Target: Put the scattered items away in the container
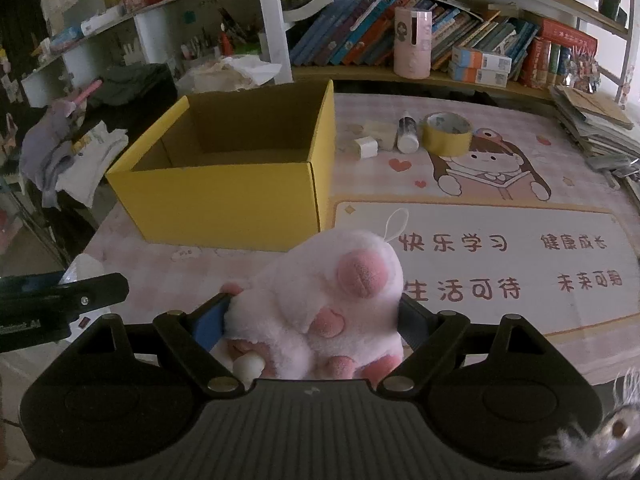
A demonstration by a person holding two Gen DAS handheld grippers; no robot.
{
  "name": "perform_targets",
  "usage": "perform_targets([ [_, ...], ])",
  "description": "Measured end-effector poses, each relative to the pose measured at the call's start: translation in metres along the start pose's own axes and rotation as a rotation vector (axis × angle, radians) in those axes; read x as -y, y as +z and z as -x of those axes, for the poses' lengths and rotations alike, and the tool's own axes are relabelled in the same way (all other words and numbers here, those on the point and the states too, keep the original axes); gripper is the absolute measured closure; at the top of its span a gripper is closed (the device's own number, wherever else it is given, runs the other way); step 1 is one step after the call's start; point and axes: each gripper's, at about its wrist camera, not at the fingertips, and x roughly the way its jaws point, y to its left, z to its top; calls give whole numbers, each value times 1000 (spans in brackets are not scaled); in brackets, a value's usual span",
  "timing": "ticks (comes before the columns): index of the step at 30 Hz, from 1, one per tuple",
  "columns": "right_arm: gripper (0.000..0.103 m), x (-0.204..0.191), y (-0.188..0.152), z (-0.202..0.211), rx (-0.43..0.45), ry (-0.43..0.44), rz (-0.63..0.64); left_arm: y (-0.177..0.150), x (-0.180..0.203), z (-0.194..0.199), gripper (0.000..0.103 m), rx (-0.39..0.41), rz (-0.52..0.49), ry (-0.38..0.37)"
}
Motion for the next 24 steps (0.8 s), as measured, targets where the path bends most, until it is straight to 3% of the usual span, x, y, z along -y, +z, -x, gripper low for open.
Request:
perform_targets([
  [24, 17, -22, 33, -15, 41, 47, 41, 32, -14, -6, 36, 59, -35, 31],
])
